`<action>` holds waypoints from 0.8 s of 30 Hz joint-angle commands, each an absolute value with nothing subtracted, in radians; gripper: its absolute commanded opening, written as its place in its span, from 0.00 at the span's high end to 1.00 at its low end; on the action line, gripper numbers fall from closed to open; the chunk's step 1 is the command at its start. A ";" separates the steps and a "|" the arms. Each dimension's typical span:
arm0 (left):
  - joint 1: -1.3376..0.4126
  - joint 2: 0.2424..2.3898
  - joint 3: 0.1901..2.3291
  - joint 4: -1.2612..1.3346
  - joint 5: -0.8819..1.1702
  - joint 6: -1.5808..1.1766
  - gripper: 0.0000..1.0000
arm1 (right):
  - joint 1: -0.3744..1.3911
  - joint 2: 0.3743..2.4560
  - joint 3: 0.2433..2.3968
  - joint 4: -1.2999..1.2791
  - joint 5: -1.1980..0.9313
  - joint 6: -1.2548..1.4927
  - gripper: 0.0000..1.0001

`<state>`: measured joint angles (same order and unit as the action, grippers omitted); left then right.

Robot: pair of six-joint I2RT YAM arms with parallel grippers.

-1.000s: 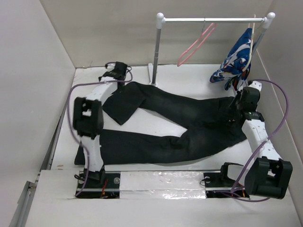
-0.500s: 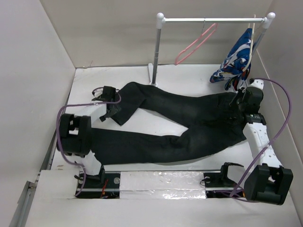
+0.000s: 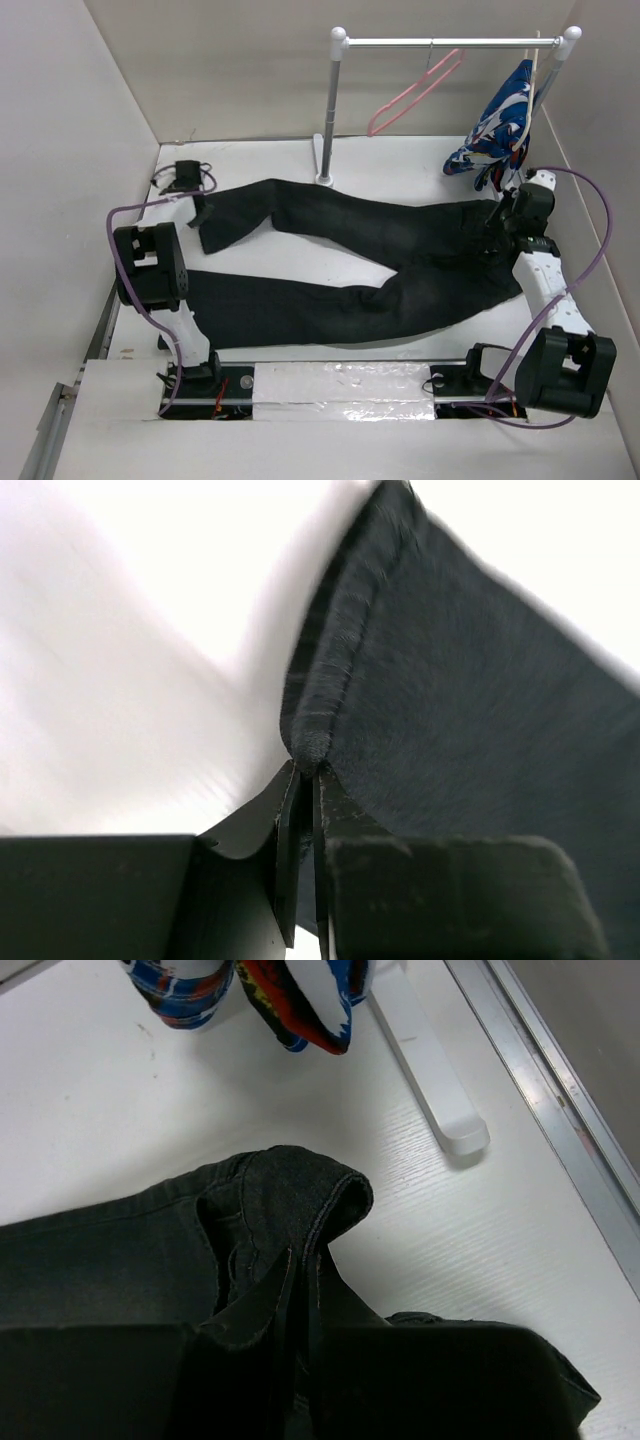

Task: Place the trousers on the hanger
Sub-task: Flatten out the trousers at the center of the board.

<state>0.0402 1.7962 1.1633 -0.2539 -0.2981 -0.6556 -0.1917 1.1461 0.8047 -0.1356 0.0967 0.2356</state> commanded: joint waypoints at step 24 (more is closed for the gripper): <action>0.226 1.821 1.476 -0.376 -0.328 -0.514 0.14 | -0.304 1.390 1.003 -0.034 0.054 0.310 0.13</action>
<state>0.2310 1.8565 1.4418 -0.3672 -0.3378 -0.5385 -0.3103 1.4910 0.9855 -0.0963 0.1001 0.3065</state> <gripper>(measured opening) 0.816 0.821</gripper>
